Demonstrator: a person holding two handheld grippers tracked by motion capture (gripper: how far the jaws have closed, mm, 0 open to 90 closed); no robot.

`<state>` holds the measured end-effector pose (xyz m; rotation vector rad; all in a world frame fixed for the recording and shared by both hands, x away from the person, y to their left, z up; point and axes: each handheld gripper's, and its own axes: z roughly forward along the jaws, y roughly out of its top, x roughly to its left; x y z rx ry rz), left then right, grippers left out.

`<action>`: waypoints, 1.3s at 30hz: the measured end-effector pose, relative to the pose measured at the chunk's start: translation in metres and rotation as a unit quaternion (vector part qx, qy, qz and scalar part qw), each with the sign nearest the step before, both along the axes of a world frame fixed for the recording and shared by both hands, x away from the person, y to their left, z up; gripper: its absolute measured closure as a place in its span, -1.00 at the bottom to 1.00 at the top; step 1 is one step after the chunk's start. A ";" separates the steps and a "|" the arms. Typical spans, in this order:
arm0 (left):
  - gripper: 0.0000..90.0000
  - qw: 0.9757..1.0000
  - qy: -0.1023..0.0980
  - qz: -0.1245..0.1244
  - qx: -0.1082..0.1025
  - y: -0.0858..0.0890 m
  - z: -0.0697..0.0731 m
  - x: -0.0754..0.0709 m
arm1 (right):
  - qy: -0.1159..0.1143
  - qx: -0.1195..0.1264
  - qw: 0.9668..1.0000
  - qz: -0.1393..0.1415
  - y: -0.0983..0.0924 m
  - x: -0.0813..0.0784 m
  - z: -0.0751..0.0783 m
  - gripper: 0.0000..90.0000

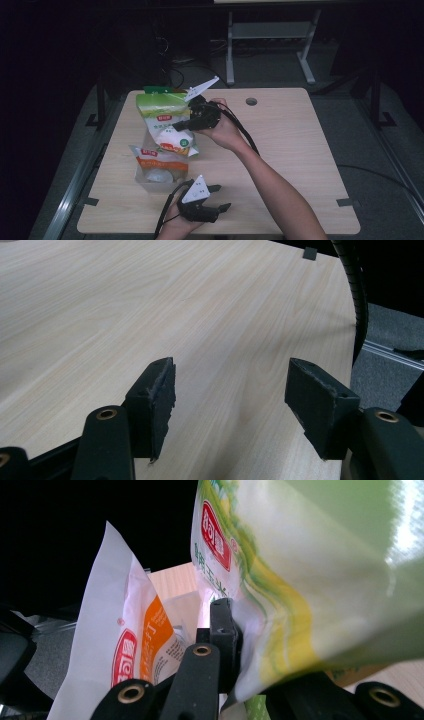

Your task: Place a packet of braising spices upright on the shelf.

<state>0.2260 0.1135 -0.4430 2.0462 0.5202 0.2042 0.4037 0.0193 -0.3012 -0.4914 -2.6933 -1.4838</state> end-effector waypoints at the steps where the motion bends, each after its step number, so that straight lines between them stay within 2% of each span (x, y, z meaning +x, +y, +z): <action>1: -0.20 1.000 0.000 0.000 -0.001 0.000 0.000 0.000 | 0.001 -0.001 1.000 0.001 0.001 0.000 0.000 0.90; 13: -0.21 1.000 0.007 -0.005 -0.004 0.000 -0.001 0.001 | 0.003 0.004 1.000 0.011 0.021 0.008 -0.012 0.91; 15: -0.20 1.000 0.010 -0.007 -0.004 0.000 -0.001 0.001 | 0.012 0.006 1.000 0.008 0.024 0.010 -0.016 0.91; 19: -0.20 1.000 0.005 -0.011 0.000 0.001 0.000 0.002 | 0.022 0.006 1.000 0.011 0.031 0.013 -0.025 0.91; 23: -0.20 1.000 0.014 -0.007 -0.003 0.000 -0.002 0.001 | 0.020 -0.001 1.000 0.011 0.037 0.015 -0.034 0.91; 27: -0.20 1.000 0.014 -0.010 -0.002 0.000 -0.002 0.001 | 0.020 -0.010 1.000 0.012 0.043 0.016 -0.047 0.91; 30: -0.20 1.000 0.013 -0.011 -0.002 0.000 -0.002 0.001 | 0.023 -0.003 1.000 0.011 0.043 0.016 -0.053 0.91; 35: -0.20 1.000 0.013 -0.010 -0.002 0.001 -0.002 0.001 | 0.010 -0.008 1.000 0.014 0.044 0.015 -0.059 0.91; 39: -0.20 1.000 0.013 -0.010 -0.002 0.001 -0.002 0.001 | 0.012 0.001 1.000 0.009 0.041 0.014 -0.062 0.91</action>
